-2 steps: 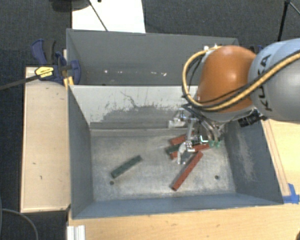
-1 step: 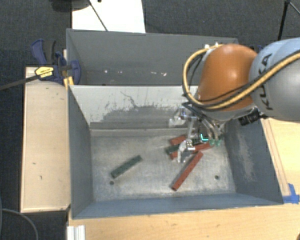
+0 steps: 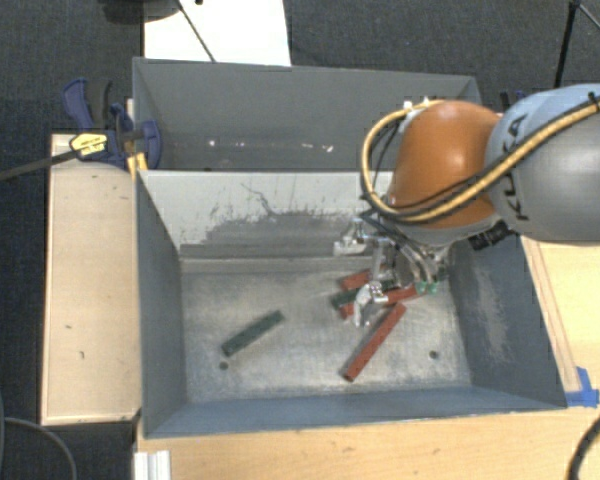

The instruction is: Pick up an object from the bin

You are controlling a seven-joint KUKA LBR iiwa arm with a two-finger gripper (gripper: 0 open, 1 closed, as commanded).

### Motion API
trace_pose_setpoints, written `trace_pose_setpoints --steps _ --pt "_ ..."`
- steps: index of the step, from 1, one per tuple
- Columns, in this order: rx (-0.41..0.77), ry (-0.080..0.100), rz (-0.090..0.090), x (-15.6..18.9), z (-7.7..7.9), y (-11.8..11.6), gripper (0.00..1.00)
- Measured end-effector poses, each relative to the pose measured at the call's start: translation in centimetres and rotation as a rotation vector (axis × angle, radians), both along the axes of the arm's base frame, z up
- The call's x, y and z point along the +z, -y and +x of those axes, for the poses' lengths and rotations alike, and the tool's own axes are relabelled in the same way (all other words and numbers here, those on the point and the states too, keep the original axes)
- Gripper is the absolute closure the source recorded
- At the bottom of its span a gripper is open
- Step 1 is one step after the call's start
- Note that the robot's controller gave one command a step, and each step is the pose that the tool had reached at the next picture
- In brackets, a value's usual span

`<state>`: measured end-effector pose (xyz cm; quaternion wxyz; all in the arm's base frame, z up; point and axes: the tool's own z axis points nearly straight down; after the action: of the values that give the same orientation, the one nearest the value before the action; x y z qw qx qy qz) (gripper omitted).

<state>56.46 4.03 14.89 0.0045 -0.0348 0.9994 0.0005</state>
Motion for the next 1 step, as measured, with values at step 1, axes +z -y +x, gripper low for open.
trace_pose_setpoints --steps 1 --pt "-0.179 -0.005 0.003 -7.46 1.78 2.70 1.00"
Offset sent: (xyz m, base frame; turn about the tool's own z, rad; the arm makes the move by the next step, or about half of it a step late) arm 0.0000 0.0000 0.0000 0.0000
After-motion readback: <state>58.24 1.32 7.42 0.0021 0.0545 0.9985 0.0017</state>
